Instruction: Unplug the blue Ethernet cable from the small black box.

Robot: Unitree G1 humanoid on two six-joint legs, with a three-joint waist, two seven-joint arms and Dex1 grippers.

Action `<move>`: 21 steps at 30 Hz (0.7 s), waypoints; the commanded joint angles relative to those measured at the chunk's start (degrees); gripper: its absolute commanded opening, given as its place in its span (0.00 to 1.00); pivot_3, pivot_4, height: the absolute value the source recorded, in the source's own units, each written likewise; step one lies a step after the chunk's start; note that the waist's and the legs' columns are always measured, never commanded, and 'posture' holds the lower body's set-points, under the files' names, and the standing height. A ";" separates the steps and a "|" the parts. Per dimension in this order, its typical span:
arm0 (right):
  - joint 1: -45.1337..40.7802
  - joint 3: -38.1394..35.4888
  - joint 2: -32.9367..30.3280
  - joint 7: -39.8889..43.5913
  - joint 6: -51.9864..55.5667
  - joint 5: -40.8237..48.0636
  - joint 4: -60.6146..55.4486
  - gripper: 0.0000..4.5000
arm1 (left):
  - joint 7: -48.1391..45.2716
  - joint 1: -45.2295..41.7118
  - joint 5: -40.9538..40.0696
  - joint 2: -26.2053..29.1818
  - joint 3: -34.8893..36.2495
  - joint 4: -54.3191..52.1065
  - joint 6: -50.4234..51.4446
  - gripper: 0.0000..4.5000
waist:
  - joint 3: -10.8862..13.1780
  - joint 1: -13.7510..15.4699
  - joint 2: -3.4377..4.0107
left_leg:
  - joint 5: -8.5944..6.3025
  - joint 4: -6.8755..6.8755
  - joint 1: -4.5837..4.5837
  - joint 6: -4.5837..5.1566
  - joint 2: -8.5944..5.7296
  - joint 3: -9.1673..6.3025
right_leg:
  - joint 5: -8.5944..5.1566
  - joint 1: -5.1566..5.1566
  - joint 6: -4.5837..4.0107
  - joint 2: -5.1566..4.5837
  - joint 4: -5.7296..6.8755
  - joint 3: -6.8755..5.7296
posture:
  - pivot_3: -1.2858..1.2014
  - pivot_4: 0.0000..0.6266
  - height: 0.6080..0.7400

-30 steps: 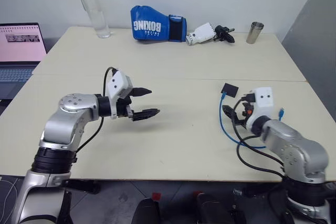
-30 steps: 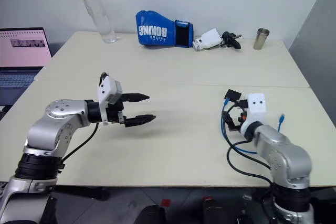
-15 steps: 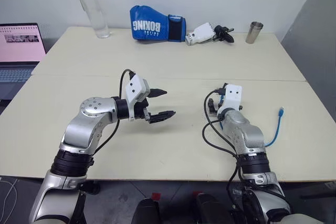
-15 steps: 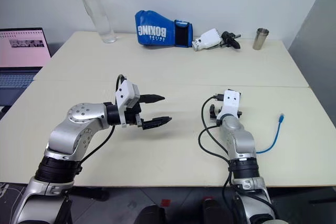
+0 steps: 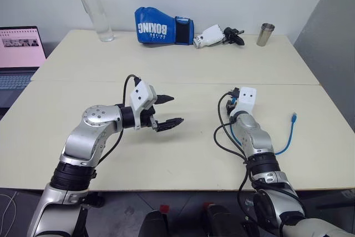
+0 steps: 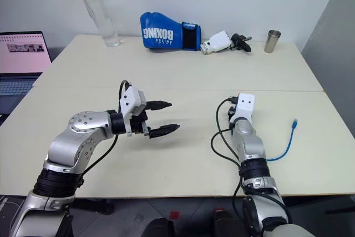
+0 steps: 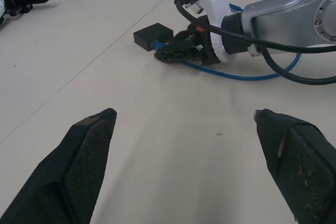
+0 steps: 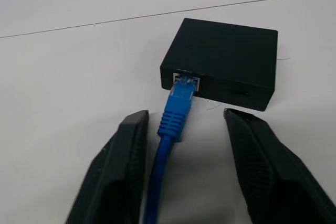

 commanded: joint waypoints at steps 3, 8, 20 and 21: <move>1.31 0.15 -1.14 2.27 -0.68 -0.51 0.64 0.20 | 0.44 -0.62 -0.52 0.40 1.31 -2.09 0.27 1.00 | 0.00 -0.24 0.00 | 0.00 0.00 0.00 0.00 0.00 0.00 | 0.00 0.00 0.00 0.00 0.00 0.00 | 0.52 0.24 1.00; 5.45 3.20 -3.56 8.40 0.85 -1.06 -7.77 0.03 | 0.13 -1.15 -0.37 0.48 1.36 -1.21 0.09 1.00 | 0.01 -0.29 0.01 | 0.00 -0.03 -0.03 0.00 0.00 -0.05 | -0.04 -0.02 -0.02 0.00 -0.01 -0.02 | 0.52 0.24 1.00; 6.51 15.26 -40.17 49.20 -29.45 -9.44 -22.62 0.03 | -1.41 -11.03 -13.64 -1.73 8.03 3.76 14.00 1.00 | 0.47 0.02 0.53 | -0.02 0.01 -0.09 0.03 -0.30 -0.22 | -0.16 -0.01 0.18 -0.12 -0.04 -0.05 | 0.52 0.24 1.00; 5.68 16.01 -41.79 49.88 -35.31 -11.17 -20.32 0.03 | -1.55 -12.10 -14.18 -2.10 8.18 4.56 14.53 1.00 | 0.48 -0.11 0.53 | -0.02 -0.02 -0.06 0.03 -0.31 -0.23 | -0.14 0.01 0.16 -0.11 -0.05 -0.06 | 0.52 0.24 1.00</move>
